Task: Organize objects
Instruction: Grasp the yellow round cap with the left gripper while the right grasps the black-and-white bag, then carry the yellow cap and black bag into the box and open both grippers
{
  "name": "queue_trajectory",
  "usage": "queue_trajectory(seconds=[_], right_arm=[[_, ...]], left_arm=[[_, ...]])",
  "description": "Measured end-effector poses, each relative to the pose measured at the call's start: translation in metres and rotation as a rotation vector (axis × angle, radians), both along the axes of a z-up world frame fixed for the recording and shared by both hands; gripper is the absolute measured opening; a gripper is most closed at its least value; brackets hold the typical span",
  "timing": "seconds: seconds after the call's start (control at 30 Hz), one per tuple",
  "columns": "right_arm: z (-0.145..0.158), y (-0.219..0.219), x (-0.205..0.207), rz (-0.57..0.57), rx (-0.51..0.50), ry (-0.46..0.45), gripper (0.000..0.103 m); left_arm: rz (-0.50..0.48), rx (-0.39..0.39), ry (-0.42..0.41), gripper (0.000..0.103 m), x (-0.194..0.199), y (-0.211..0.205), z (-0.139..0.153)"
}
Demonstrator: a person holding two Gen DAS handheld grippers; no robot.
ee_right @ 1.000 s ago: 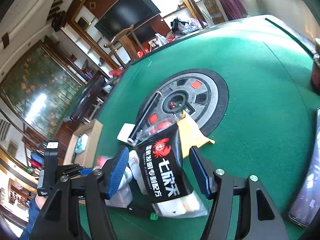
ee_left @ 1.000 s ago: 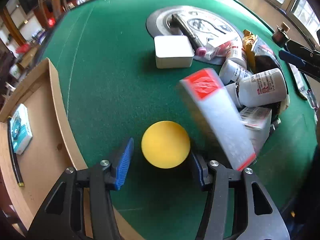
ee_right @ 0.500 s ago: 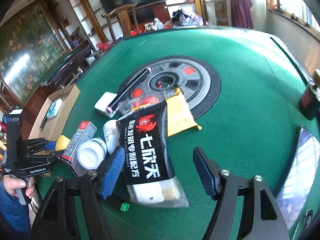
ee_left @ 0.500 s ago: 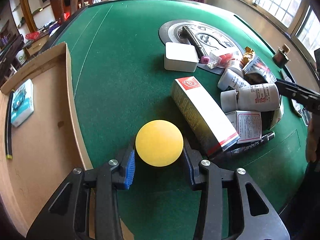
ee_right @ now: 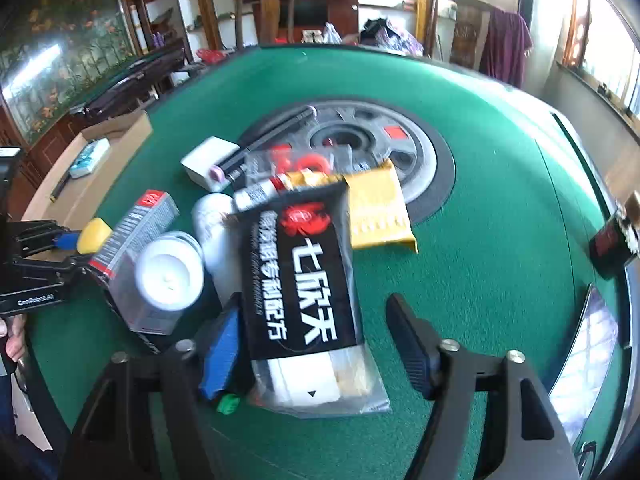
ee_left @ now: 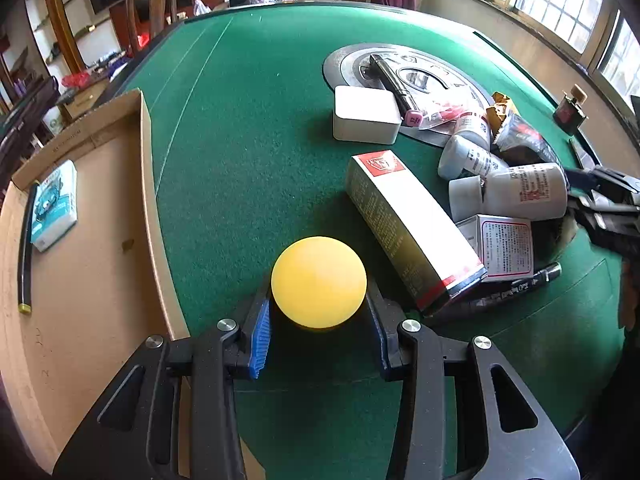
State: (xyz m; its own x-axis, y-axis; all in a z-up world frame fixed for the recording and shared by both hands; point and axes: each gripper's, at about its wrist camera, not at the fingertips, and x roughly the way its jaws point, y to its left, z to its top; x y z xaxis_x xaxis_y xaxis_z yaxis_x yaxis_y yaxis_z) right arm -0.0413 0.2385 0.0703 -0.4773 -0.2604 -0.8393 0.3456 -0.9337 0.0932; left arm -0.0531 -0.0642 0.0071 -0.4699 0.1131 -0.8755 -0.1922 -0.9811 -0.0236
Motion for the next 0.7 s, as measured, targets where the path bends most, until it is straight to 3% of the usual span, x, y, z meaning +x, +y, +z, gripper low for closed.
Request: queue_trajectory(seconds=[0.43, 0.7], right_arm=[[0.040, 0.040, 0.003, -0.095, -0.226, 0.142, 0.036], [0.048, 0.031, 0.010, -0.089, -0.322, 0.144, 0.036]], left_arm=[[0.040, 0.083, 0.068, 0.040, 0.017, -0.015, 0.022], [0.045, 0.141, 0.105, 0.040, 0.033, -0.033, 0.040]])
